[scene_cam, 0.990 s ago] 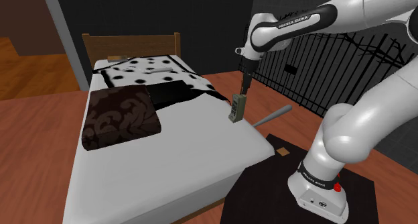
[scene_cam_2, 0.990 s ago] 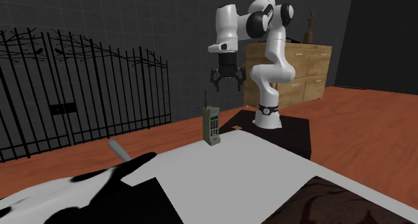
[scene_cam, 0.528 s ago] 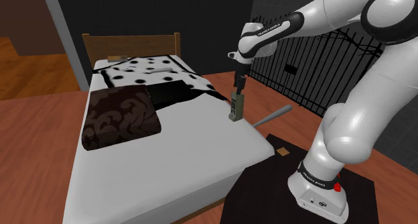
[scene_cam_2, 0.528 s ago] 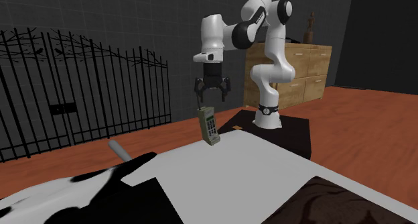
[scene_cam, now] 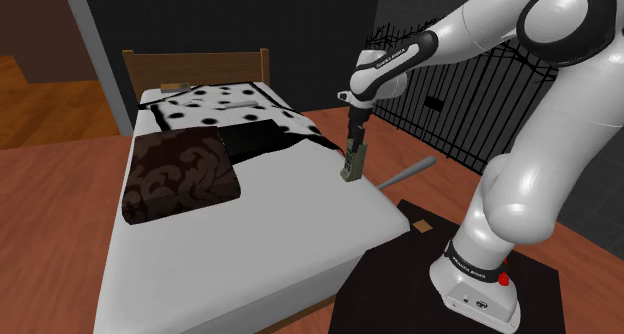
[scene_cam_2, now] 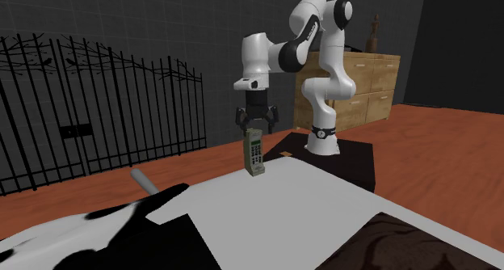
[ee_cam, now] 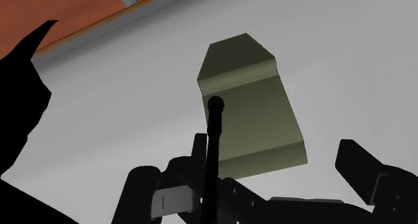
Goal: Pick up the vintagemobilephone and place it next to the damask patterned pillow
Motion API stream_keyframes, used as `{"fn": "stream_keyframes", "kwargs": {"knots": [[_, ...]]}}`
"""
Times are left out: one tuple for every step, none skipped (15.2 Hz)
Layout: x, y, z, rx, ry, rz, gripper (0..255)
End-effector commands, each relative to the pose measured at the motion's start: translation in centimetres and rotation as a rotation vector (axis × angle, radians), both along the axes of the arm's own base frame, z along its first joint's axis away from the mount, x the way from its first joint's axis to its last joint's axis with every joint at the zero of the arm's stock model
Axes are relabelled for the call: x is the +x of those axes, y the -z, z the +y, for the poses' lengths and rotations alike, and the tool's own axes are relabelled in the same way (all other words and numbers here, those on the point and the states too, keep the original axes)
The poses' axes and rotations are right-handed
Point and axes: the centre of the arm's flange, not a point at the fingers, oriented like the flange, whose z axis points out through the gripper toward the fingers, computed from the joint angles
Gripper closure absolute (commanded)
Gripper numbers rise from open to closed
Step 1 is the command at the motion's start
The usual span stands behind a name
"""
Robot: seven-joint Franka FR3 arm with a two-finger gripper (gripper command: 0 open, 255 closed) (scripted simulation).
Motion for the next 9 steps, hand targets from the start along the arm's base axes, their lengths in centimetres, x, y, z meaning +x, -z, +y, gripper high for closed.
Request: {"fn": "stream_keyframes", "kwargs": {"knots": [[-0.05,0.16,-0.04,0.0,0.0,0.0,0],[-0.04,0.16,-0.04,0.0,0.0,0.0,0],[-0.04,0.17,-0.04,0.0,0.0,0.0,0],[-0.04,0.17,-0.04,0.0,0.0,0.0,0],[-0.04,0.17,-0.04,0.0,0.0,0.0,0],[-0.04,0.16,-0.03,0.0,0.0,0.0,0],[-0.04,0.16,-0.03,0.0,0.0,0.0,255],[-0.04,0.16,-0.03,0.0,0.0,0.0,255],[-0.04,0.17,-0.04,0.0,0.0,0.0,255]]}}
